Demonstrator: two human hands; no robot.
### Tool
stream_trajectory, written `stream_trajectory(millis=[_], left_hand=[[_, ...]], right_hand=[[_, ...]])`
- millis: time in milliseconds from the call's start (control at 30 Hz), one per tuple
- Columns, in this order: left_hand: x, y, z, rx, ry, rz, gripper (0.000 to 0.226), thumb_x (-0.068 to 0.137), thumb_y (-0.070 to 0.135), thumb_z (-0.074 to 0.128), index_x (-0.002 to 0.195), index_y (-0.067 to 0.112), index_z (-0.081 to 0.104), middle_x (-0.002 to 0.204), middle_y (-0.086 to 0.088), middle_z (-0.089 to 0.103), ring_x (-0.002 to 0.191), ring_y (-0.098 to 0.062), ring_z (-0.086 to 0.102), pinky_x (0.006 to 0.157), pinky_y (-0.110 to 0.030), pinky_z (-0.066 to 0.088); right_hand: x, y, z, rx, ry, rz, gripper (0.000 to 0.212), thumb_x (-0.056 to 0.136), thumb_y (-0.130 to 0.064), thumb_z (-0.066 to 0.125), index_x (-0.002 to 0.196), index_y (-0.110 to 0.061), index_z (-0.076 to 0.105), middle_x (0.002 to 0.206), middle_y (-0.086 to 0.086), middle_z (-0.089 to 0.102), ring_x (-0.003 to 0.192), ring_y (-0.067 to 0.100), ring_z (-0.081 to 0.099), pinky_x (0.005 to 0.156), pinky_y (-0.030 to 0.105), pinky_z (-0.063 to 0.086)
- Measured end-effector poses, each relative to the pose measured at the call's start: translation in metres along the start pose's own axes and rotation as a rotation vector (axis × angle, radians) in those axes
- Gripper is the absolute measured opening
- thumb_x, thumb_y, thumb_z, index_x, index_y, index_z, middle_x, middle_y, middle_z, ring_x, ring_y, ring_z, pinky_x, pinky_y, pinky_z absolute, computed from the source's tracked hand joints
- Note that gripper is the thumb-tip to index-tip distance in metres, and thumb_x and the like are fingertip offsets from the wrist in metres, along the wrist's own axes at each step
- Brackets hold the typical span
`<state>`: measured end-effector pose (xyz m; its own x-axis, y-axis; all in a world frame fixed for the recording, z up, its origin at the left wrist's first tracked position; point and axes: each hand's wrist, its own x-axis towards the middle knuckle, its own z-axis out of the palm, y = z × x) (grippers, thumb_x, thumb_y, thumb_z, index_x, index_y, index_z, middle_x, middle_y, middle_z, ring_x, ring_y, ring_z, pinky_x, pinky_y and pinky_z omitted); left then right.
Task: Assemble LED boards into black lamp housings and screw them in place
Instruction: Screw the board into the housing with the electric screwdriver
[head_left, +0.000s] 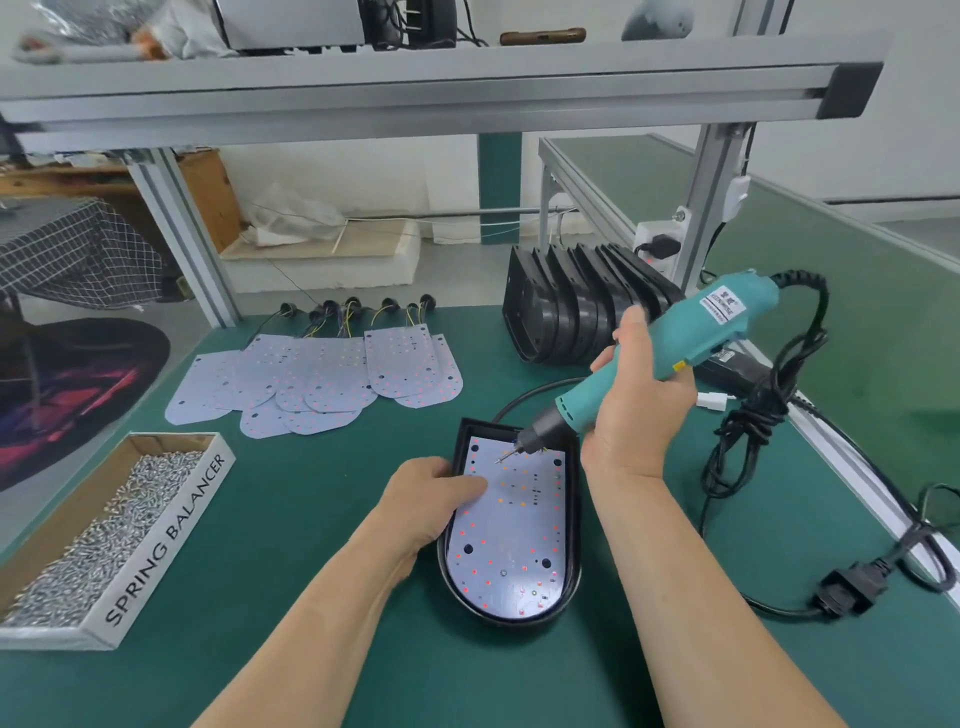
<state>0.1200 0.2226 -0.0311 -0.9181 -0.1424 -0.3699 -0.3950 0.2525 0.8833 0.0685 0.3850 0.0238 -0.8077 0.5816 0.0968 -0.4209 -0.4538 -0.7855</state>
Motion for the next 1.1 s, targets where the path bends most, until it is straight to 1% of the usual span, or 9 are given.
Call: stream_trajectory(millis=[167,233,300,400,533,633,800,933,1100], left_hand=[[-0.004,0.004,0.001,-0.067,-0.004,-0.008,0.057,0.061,0.025,0.069,0.101,-0.015,0.061,0.084,-0.017,0.073,0.067,-0.024,0.063,0.068,-0.032,0.049],[-0.005,0.005,0.001,-0.069,-0.014,0.0,0.062,0.059,0.027,0.067,0.103,-0.016,0.06,0.091,-0.019,0.073,0.072,-0.024,0.063,0.071,-0.036,0.05],[-0.006,0.005,0.0,-0.066,-0.023,0.01,0.063,0.058,0.028,0.067,0.104,-0.014,0.062,0.099,-0.021,0.074,0.077,-0.026,0.066,0.078,-0.042,0.055],[-0.007,0.006,0.0,-0.058,-0.02,0.014,0.063,0.057,0.029,0.067,0.105,-0.012,0.065,0.107,-0.026,0.071,0.088,-0.036,0.071,0.087,-0.047,0.056],[-0.006,0.006,-0.001,-0.073,-0.022,0.003,0.061,0.057,0.029,0.067,0.101,-0.013,0.063,0.096,-0.024,0.072,0.075,-0.025,0.061,0.073,-0.035,0.048],[-0.005,0.004,-0.001,-0.091,-0.023,-0.009,0.062,0.057,0.029,0.067,0.1,-0.015,0.06,0.085,-0.014,0.065,0.074,-0.022,0.057,0.072,-0.033,0.042],[-0.004,0.003,-0.002,-0.101,-0.022,0.001,0.062,0.056,0.029,0.068,0.101,-0.013,0.063,0.107,-0.028,0.069,0.077,-0.025,0.061,0.076,-0.036,0.047],[-0.002,0.002,-0.001,-0.098,-0.025,0.006,0.062,0.056,0.028,0.068,0.101,-0.013,0.062,0.099,-0.027,0.071,0.077,-0.024,0.06,0.074,-0.035,0.045],[-0.001,0.0,0.0,-0.085,-0.008,0.022,0.052,0.056,0.026,0.067,0.094,-0.009,0.066,0.102,-0.024,0.072,0.079,-0.031,0.067,0.077,-0.042,0.056]], right_hand=[[-0.011,0.005,0.024,-0.189,-0.142,-0.212,0.029,0.077,-0.043,0.075,0.066,-0.026,0.054,0.061,0.004,0.054,0.058,0.021,0.052,0.057,0.036,0.047],[-0.012,0.009,0.033,-0.251,-0.21,-0.284,0.03,0.08,-0.042,0.073,0.064,-0.026,0.054,0.059,-0.002,0.054,0.056,0.019,0.051,0.058,0.039,0.048],[-0.014,0.013,0.039,-0.308,-0.261,-0.35,0.034,0.082,-0.042,0.072,0.064,-0.021,0.052,0.056,-0.013,0.051,0.054,0.014,0.049,0.058,0.036,0.046],[-0.018,0.021,0.045,-0.365,-0.308,-0.402,0.04,0.082,-0.046,0.069,0.066,-0.013,0.052,0.052,-0.016,0.049,0.052,0.009,0.047,0.058,0.03,0.043],[-0.023,0.027,0.048,-0.419,-0.356,-0.39,0.036,0.08,-0.048,0.069,0.066,-0.02,0.05,0.053,-0.019,0.052,0.052,0.008,0.051,0.06,0.031,0.045],[-0.024,0.028,0.049,-0.444,-0.374,-0.416,0.035,0.08,-0.048,0.068,0.066,-0.023,0.049,0.053,-0.02,0.053,0.052,0.007,0.051,0.059,0.03,0.044],[-0.024,0.029,0.052,-0.45,-0.394,-0.445,0.034,0.081,-0.045,0.069,0.066,-0.021,0.05,0.052,-0.02,0.053,0.051,0.006,0.049,0.058,0.024,0.041],[-0.026,0.032,0.054,-0.464,-0.442,-0.492,0.027,0.084,-0.038,0.07,0.067,-0.03,0.05,0.055,-0.024,0.055,0.052,0.003,0.054,0.058,0.013,0.039],[-0.027,0.037,0.058,-0.5,-0.487,-0.525,0.028,0.086,-0.036,0.071,0.07,-0.022,0.053,0.056,-0.027,0.056,0.053,0.002,0.056,0.057,0.008,0.038]])
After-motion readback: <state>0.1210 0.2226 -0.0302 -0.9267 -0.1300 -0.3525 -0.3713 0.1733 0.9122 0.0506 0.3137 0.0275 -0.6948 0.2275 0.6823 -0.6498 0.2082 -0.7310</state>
